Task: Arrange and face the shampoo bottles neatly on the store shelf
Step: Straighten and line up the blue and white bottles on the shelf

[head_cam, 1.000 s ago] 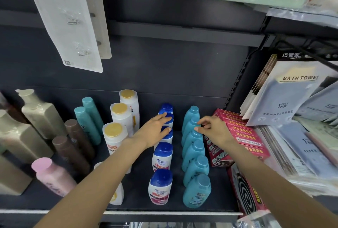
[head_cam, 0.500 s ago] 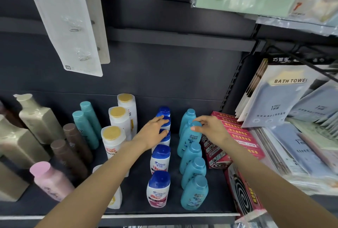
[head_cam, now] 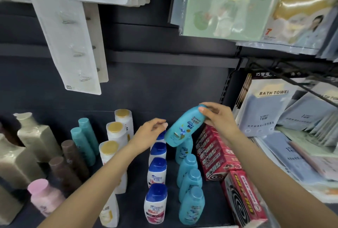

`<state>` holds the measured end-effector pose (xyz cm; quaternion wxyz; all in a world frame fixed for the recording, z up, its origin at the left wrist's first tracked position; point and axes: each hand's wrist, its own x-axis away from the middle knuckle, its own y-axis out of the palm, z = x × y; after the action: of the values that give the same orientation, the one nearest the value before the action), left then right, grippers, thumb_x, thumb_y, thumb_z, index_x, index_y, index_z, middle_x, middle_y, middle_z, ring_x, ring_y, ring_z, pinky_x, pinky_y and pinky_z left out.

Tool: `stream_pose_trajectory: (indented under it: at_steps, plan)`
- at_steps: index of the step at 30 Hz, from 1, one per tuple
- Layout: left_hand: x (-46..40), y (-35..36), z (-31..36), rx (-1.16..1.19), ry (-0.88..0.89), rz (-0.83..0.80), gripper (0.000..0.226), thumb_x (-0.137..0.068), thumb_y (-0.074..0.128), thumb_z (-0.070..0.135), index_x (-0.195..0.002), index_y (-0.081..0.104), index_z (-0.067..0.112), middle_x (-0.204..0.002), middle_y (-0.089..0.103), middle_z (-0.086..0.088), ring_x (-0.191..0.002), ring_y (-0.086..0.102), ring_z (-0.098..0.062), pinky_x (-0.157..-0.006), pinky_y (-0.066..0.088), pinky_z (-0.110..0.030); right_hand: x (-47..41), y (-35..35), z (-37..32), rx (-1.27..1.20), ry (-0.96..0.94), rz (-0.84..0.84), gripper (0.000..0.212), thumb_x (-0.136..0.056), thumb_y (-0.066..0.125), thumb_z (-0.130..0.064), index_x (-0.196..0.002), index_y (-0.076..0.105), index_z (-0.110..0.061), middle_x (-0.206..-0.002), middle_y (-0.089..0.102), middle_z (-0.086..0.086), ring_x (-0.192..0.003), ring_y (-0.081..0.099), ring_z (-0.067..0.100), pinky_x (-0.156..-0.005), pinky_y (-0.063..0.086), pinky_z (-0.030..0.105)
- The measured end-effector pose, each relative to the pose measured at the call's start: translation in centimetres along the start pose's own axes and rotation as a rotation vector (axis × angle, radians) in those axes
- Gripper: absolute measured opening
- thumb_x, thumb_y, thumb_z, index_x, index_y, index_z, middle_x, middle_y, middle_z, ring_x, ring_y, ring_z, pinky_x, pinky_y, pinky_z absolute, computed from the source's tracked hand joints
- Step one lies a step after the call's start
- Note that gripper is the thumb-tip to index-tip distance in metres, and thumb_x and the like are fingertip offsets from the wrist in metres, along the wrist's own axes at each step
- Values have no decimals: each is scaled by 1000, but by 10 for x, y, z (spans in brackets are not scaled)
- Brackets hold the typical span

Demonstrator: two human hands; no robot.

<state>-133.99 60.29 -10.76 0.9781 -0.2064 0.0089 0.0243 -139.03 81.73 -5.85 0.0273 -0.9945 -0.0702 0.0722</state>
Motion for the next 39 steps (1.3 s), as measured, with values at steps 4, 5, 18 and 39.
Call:
stream_pose_trajectory:
  at_steps: [4,5,18,39]
  plan:
    - [10,-9,13,234,-304,-70,35,-98,37,47,-111,56,21,-101,67,-6,-84,65,-17,-73,50,-26,5,-3,2,-248,120,56,14,-89,60,-12,-102,65,-9,-103,68,11,-97,67,18,-79,57,25]
    - [11,-12,14,287,-364,-91,40,-96,36,51,-116,54,21,-100,69,-10,-86,67,-20,-74,51,-27,6,-3,2,-305,135,64,16,-90,59,-12,-104,65,-7,-104,68,12,-97,66,19,-80,57,26]
    - [23,-29,25,680,-312,-26,15,-94,53,32,-103,57,21,-111,66,-18,-93,68,-22,-81,53,-26,21,4,6,-598,149,-56,43,-89,55,-12,-132,49,-6,-122,64,10,-111,63,17,-91,52,27]
    - [61,-40,47,-387,791,277,56,-74,72,-8,-121,60,20,-129,50,5,-122,44,1,-100,39,-11,24,17,7,-734,315,-65,32,-100,39,-8,-126,58,-12,-122,61,17,-115,59,27,-91,52,38]
